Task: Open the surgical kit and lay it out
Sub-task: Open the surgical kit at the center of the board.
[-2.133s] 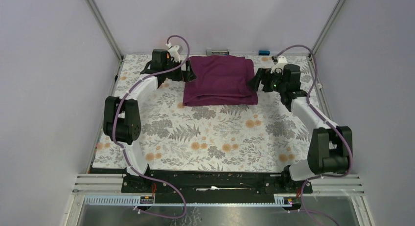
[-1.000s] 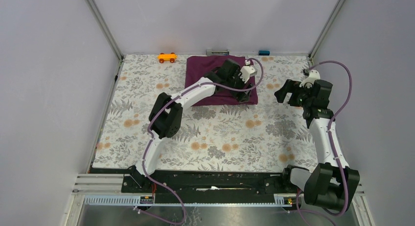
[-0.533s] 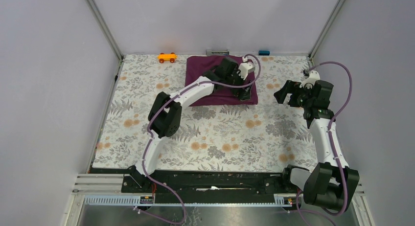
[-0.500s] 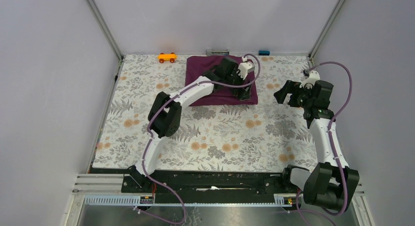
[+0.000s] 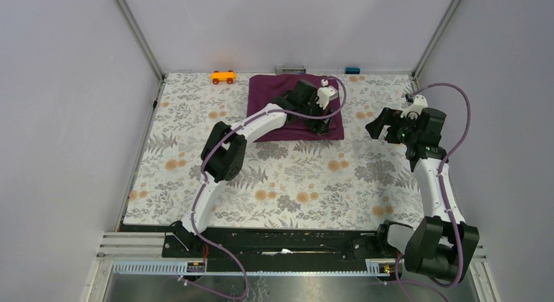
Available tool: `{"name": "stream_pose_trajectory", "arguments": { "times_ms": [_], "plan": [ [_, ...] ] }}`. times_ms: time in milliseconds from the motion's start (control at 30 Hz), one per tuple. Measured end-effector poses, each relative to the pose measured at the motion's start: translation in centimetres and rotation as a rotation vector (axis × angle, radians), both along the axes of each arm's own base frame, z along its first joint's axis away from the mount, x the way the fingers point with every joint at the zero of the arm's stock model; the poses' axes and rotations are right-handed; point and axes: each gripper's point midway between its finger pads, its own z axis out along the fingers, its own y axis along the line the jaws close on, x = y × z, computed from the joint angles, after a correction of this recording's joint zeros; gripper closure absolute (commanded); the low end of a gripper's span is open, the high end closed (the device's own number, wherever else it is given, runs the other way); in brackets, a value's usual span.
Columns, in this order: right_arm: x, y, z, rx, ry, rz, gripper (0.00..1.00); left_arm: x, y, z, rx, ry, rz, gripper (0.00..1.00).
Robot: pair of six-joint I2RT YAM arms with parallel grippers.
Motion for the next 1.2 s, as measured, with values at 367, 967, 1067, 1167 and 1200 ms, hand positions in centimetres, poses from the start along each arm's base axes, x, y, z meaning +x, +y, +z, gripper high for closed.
{"name": "stream_pose_trajectory", "arguments": {
  "times_ms": [367, 967, 1067, 1167, 1200],
  "plan": [
    [0.0, -0.2, -0.3, 0.008, 0.009, -0.005, 0.03, 0.0, -0.1, -0.6, 0.023, -0.028, -0.017, 0.51],
    [0.1, -0.2, -0.6, 0.014, 0.021, -0.003, 0.03, -0.3, -0.5, 0.3, -0.019, 0.001, -0.034, 0.94],
    [0.1, -0.3, -0.7, 0.015, 0.023, -0.004, 0.03, 0.2, 0.0, 0.4, -0.029, 0.017, -0.013, 1.0],
    [0.1, -0.3, -0.7, 0.015, 0.023, -0.004, 0.03, 0.8, 0.6, 0.8, -0.043, 0.032, 0.01, 1.0],
    [0.1, -0.3, -0.7, 0.015, 0.023, -0.004, 0.03, 1.0, 0.8, 0.9, -0.046, 0.033, 0.015, 1.0]
  ]
}}
